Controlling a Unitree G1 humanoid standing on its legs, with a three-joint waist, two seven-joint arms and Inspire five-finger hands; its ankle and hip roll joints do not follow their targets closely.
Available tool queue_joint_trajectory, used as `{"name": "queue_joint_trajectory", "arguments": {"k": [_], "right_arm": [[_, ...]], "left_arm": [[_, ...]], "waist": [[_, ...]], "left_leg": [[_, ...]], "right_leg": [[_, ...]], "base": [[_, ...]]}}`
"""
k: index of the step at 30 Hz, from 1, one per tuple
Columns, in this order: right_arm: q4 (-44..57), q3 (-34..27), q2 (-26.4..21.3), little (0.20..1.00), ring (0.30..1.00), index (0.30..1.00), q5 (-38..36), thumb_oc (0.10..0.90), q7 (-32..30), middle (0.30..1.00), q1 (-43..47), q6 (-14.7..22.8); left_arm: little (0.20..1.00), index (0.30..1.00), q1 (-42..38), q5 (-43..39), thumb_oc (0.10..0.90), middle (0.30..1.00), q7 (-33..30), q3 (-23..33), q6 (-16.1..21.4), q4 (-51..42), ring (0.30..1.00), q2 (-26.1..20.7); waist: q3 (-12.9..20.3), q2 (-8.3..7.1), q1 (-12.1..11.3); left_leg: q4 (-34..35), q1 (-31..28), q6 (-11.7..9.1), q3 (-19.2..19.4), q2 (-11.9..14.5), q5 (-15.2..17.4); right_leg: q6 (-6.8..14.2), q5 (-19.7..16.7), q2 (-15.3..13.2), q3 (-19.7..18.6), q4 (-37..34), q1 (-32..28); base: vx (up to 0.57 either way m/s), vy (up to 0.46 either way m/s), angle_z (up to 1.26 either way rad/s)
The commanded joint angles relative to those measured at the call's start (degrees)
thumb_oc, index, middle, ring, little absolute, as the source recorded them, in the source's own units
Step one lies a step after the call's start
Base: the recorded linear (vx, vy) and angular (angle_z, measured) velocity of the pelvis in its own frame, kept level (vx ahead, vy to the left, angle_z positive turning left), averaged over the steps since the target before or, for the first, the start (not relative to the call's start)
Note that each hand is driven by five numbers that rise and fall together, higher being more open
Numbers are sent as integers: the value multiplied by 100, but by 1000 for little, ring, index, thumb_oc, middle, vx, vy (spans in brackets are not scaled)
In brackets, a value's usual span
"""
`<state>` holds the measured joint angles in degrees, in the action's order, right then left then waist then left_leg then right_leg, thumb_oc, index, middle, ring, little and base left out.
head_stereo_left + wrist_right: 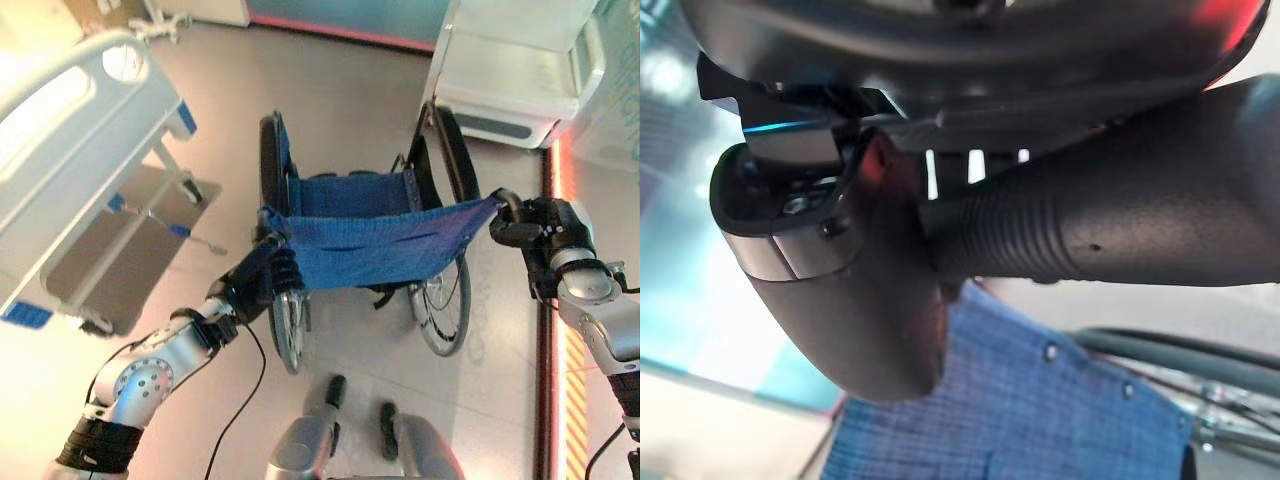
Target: Push the wheelchair next to the bed
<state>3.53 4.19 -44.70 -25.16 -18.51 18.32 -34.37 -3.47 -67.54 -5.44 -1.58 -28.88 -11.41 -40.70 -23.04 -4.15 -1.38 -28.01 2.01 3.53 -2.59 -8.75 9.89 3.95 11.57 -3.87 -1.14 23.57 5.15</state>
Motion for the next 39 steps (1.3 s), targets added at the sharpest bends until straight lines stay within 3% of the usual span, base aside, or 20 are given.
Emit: {"name": "queue_joint_trajectory", "arguments": {"k": [1, 3, 4, 5, 8, 11, 14, 15, 16, 17, 20, 21, 22, 25, 26, 28, 30, 32, 36, 39], "right_arm": [[478, 358, 0, 300, 300, 300, -262, 400, 528, 300, 59, 514], [626, 265, -71, 300, 300, 300, -230, 400, 590, 300, -65, 273], [669, 259, -79, 300, 300, 300, -204, 400, 609, 300, -91, 229], [777, 250, -115, 300, 300, 300, -131, 400, 681, 300, -114, 101], [899, 286, -237, 300, 300, 300, -225, 400, 648, 300, -67, -53], [974, 317, -325, 300, 300, 300, -347, 400, 651, 300, 86, -151], [903, 492, -265, 300, 300, 300, -407, 400, 622, 300, 294, -131], [845, 555, -227, 300, 300, 300, -391, 400, 631, 300, 331, -83], [709, 680, -95, 300, 300, 300, -267, 400, 704, 300, 304, 80], [664, 716, -23, 300, 300, 300, -178, 400, 765, 300, 242, 170], [654, 678, 34, 300, 300, 300, -61, 400, 939, 300, -25, 375], [661, 674, 37, 300, 300, 300, -63, 400, 949, 300, -49, 389], [620, 679, 39, 300, 300, 300, -123, 400, 964, 300, -54, 408], [600, 695, 145, 300, 300, 300, -77, 400, 986, 300, -80, 395], [585, 685, 264, 300, 300, 300, -27, 400, 989, 300, -153, 344], [544, 765, 351, 300, 300, 300, -36, 400, 867, 300, -166, 356], [507, 803, 415, 300, 300, 300, -95, 400, 776, 300, -176, 403], [430, 856, 480, 300, 300, 300, -114, 400, 731, 300, -125, 434], [359, 863, 578, 300, 300, 300, 81, 400, 750, 300, -158, 587], [444, 734, 557, 300, 300, 300, 150, 400, 789, 300, -284, 701]], "left_arm": [[300, 300, -67, 349, 400, 300, 96, 434, 417, -156, 300, 20], [300, 300, 85, 370, 400, 300, -23, 520, 404, -285, 300, 204], [300, 300, 99, 370, 400, 300, -54, 531, 388, -286, 300, 241], [300, 300, 172, 350, 400, 300, -115, 609, 416, -267, 300, 327], [300, 300, 288, 243, 400, 300, -108, 822, 338, -231, 300, 308], [300, 300, 367, 103, 400, 300, 0, 974, 228, -186, 300, 180], [300, 300, 473, 81, 400, 300, 96, 1037, 287, -144, 300, 108], [300, 300, 491, 108, 400, 300, 117, 1031, 319, -109, 300, 123], [300, 300, 567, 244, 400, 300, 152, 969, 444, -17, 300, 220], [300, 300, 623, 281, 400, 300, 126, 922, 551, 11, 300, 257], [300, 300, 748, 238, 400, 300, 59, 933, 706, 25, 300, 234], [300, 300, 752, 231, 400, 300, 46, 941, 714, 22, 300, 225], [300, 300, 735, 238, 400, 300, 48, 989, 672, 27, 300, 217], [300, 300, 684, 290, 400, 300, 71, 991, 679, 76, 300, 235], [300, 300, 629, 423, 400, 300, 179, 1052, 499, 148, 300, 255], [300, 300, 580, 516, 400, 300, 325, 1057, 344, 196, 300, 221], [300, 300, 515, 545, 400, 300, 525, 1042, 253, 277, 300, 100], [300, 300, 437, 515, 400, 300, 614, 999, 197, 334, 300, 20], [300, 300, 159, 328, 400, 300, 501, 742, 227, 336, 300, -123], [300, 300, 69, 354, 400, 300, 425, 606, 388, 303, 300, -53]], "waist": [[448, -6, 1], [738, 63, 49], [786, 64, 69], [925, 72, 64], [1024, 70, -51], [954, 63, -229], [921, 156, -392], [905, 189, -454], [952, 348, -568], [962, 411, -624], [961, 426, -737], [964, 421, -753], [1032, 406, -772], [1129, 435, -818], [1243, 348, -888], [1387, 276, -952], [1522, 301, -944], [1569, 323, -893], [1453, 336, -661], [1227, 276, -445]], "left_leg": [[-440, 32, -50, -261, -139, 369], [-1287, -176, -417, -376, 43, -636], [-1543, -168, -484, -369, 69, -864], [-2244, -34, -636, -397, 28, -1328], [-2764, 507, -619, -343, -129, -1470], [-1606, 839, -427, -329, 8, -1374], [-89, 881, -450, -267, 274, -1715], [431, 884, -474, -253, 344, -1879], [1654, 1049, -624, -261, 583, -2371], [2225, 1134, -687, -249, 679, -2557], [2763, 1211, -729, -207, 755, -2578], [2780, 1210, -730, -204, 751, -2560], [2725, 1086, -640, -224, 722, -2269], [2378, 1044, -579, -331, 683, -2160], [2059, 995, -438, -363, 514, -1926], [1959, 911, -295, -397, 351, -1807], [1988, 693, -126, -448, 252, -1687], [1997, 529, -20, -486, 198, -1573], [1819, 263, 63, -533, -14, -1326], [1645, -180, 105, -587, -156, -880]], "right_leg": [[375, -2064, 11, 9, -2290, 405], [29, -1805, 145, 226, -2005, 141], [-38, -1781, 153, 263, -1983, 79], [-184, -1691, 189, 344, -1912, -105], [-312, -1519, 276, 384, -1733, -392], [-351, -1351, 491, 220, -1693, -771], [-394, -1074, 766, 97, -1670, -1104], [-417, -975, 835, 76, -1648, -1223], [-492, -773, 1081, 30, -1616, -1484], [-530, -667, 1169, -50, -1599, -1653], [-539, -326, 1138, -183, -1487, -2060], [-536, -262, 1114, -191, -1455, -2102], [-468, -94, 1037, -162, -1300, -2131], [-365, 61, 995, -80, -1024, -2122], [-190, -38, 848, 7, -539, -2179], [36, -456, 739, 152, 227, -2036], [354, -1129, 729, 255, 1547, -1528], [436, -1401, 709, 256, 2028, -1094], [198, -1131, 468, 476, 873, -501], [203, -1510, 119, 608, -602, -93]], "base": [[482, -153, 0], [592, -184, 20], [511, -143, 28], [444, -119, 47], [417, -134, 41], [425, -132, -13], [346, -45, -5], [591, 31, -20], [733, 56, -25], [683, 59, -25], [594, 55, -55], [545, 75, -46], [529, 84, -44], [462, 85, -35], [547, 106, -20], [561, 134, -30], [359, 118, -33], [341, 81, -13], [347, 0, 12], [336, -155, 43]]}}
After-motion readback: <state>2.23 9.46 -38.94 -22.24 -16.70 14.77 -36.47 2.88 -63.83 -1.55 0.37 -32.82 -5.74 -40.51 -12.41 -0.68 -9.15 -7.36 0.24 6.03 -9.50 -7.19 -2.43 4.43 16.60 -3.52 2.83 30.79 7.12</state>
